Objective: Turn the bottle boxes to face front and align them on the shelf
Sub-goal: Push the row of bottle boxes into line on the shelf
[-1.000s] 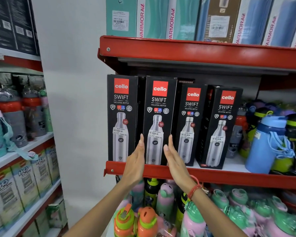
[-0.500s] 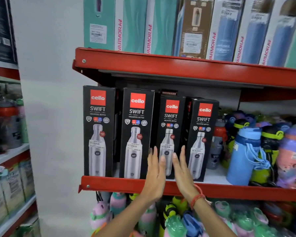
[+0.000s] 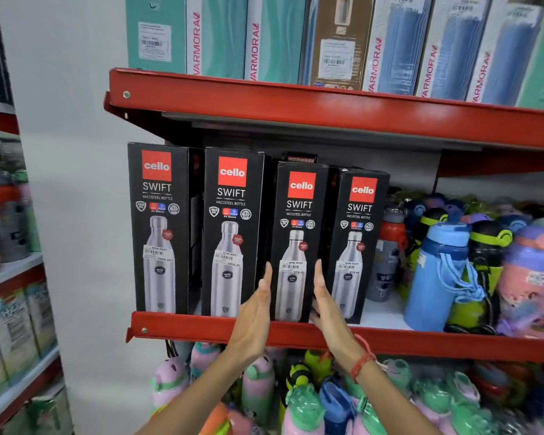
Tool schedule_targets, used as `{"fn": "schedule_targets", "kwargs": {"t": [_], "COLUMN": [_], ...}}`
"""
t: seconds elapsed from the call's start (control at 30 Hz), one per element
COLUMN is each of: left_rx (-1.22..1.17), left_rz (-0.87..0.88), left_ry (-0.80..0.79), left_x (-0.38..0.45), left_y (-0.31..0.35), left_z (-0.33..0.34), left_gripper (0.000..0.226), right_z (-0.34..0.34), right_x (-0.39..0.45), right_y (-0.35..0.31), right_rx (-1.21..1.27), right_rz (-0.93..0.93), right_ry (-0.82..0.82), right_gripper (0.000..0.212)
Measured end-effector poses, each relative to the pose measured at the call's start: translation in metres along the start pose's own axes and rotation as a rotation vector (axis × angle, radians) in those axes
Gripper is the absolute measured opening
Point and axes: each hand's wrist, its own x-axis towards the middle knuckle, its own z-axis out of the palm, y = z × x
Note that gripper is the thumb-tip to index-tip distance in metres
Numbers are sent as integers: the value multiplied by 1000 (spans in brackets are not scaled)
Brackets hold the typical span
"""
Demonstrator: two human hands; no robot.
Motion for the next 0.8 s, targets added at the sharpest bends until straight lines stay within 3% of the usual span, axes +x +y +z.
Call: {"fn": "schedule_targets", "kwargs": {"t": [0.1, 0.17, 0.33, 0.4, 0.47, 0.53, 0.6, 0.8], "left_rx": [30, 70, 151, 202, 197, 153, 65, -79], "left_rz": [28, 47, 86, 184, 336, 408, 305, -49], "left_ry": [12, 13, 45, 198, 317, 230, 25, -196], "left_x": [-7, -9, -13, -16, -18, -18, -18, 2], "left_y": [1, 1, 8, 13, 21, 29, 34, 35], "left_z": [-3, -4, 3, 10, 22, 41, 66, 108], "left_gripper": [92, 81, 69, 61, 51, 44, 46, 74], "right_z": [-2, -2, -11, -18, -29, -45, -62, -81], "right_x": [-8, -11, -14, -15, -15, -12, -5, 6], "right_y": [2, 1, 0, 1, 2, 2, 6, 16], "right_rx": [-37, -89, -135, -104, -96, -154, -203, -41], "right_rz": [-21, -37, -59, -124, -228, -295, -265, -106], "right_ry": [-16, -23, -14, 114, 353, 521, 567, 292], "right_gripper": [61, 68, 54, 48, 37, 41, 51, 67]}}
